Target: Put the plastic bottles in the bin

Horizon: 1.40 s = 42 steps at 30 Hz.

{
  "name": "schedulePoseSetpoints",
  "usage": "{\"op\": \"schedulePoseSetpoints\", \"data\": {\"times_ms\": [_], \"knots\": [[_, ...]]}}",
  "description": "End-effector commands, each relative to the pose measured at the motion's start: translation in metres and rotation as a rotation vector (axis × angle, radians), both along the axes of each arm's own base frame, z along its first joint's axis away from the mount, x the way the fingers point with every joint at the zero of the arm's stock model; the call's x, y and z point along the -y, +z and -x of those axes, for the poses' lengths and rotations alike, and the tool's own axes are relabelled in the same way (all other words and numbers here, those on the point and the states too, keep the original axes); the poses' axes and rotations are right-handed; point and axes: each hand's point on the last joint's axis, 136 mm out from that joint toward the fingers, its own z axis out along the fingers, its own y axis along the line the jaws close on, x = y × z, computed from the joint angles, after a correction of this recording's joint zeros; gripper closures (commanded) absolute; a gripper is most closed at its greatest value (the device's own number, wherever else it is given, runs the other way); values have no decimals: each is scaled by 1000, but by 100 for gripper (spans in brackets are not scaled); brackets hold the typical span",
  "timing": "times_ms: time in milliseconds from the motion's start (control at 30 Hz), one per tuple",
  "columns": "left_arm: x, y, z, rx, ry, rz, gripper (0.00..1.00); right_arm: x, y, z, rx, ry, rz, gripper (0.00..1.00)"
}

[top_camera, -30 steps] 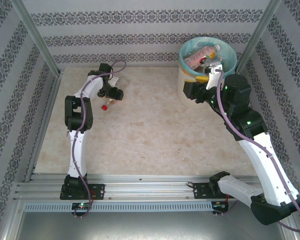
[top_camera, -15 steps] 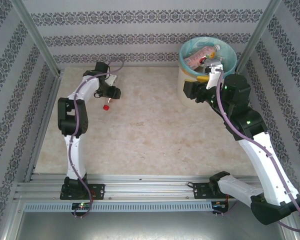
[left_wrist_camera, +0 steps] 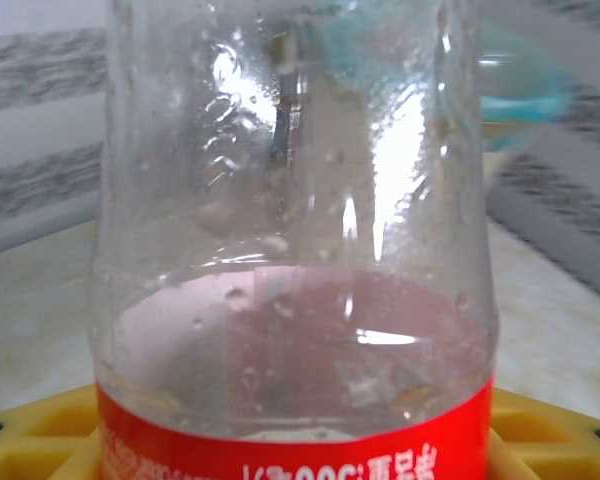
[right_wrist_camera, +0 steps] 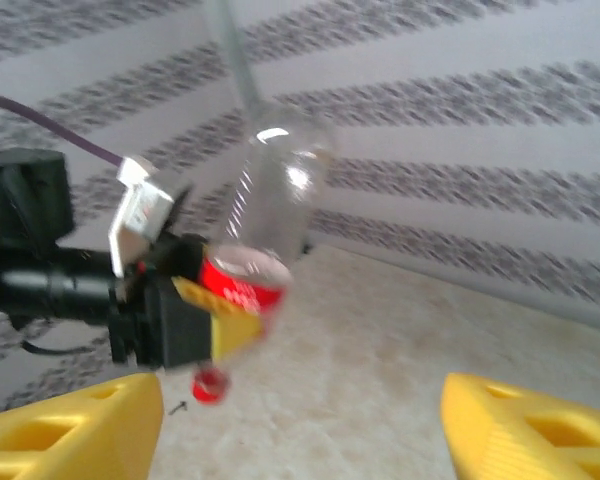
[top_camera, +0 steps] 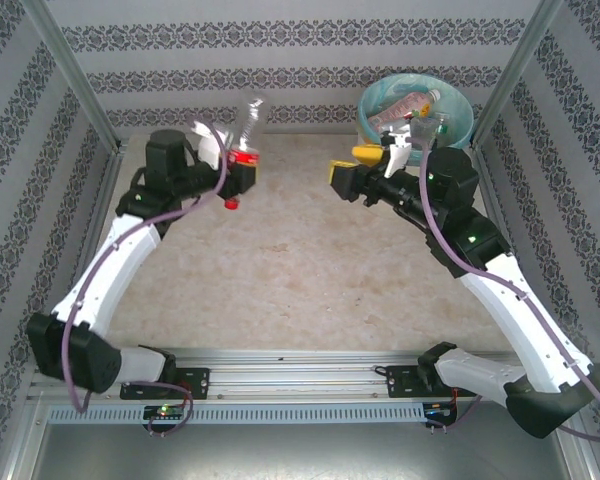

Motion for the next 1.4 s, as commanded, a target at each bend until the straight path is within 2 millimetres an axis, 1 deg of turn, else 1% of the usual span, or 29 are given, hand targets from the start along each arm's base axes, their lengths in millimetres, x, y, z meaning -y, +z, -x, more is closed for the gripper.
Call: {"op": "schedulePoseSetpoints", "data": {"times_ms": [0, 100, 200, 300, 433, 500, 567, 600, 633, 733, 800, 867, 900, 967, 1033, 1067, 1100, 1167, 1200, 1267, 1367], "knots": [[33, 36, 38, 141, -194, 145, 40, -26, 35, 19, 131, 145, -91, 21], [44, 50, 66, 189, -288, 223, 41, -36, 42, 19, 144, 173, -116, 17], [52, 53, 90, 220, -365, 231, 41, -46, 43, 18, 124, 202, -126, 16], [58, 54, 104, 219, -421, 227, 41, -61, 40, 23, 122, 267, -112, 15], [69, 57, 121, 217, -517, 237, 42, -81, 30, 31, 119, 342, -87, 14], [74, 57, 129, 213, -562, 234, 42, -86, 26, 30, 110, 346, -81, 14], [78, 55, 134, 206, -594, 228, 42, -88, 25, 28, 101, 339, -85, 15], [79, 53, 135, 199, -605, 224, 42, -89, 25, 27, 99, 339, -89, 17], [81, 51, 136, 190, -614, 220, 42, -88, 26, 27, 98, 334, -92, 21], [81, 51, 137, 192, -611, 220, 41, -84, 29, 26, 112, 312, -93, 36], [80, 52, 133, 198, -583, 219, 39, -80, 33, 26, 127, 291, -87, 43], [78, 54, 128, 204, -546, 219, 33, -72, 38, 25, 144, 260, -88, 49], [77, 56, 126, 211, -523, 220, 26, -67, 41, 25, 155, 243, -91, 51], [72, 62, 119, 233, -463, 231, 19, -55, 49, 23, 179, 201, -93, 52], [66, 71, 113, 273, -396, 253, 8, -39, 59, 19, 220, 134, -78, 55], [63, 74, 110, 289, -365, 261, 4, -32, 63, 16, 241, 100, -60, 55], [58, 78, 107, 312, -326, 268, 2, -21, 70, 11, 271, 48, -30, 56], [49, 83, 102, 341, -249, 272, 0, 3, 82, -3, 321, -80, 47, 57], [45, 84, 99, 348, -211, 268, 0, 20, 88, -14, 347, -165, 91, 58], [36, 83, 92, 341, -137, 254, 0, 60, 97, -43, 370, -370, 163, 58], [25, 77, 86, 327, -59, 227, 0, 121, 104, -85, 387, -627, 199, 60]]}}
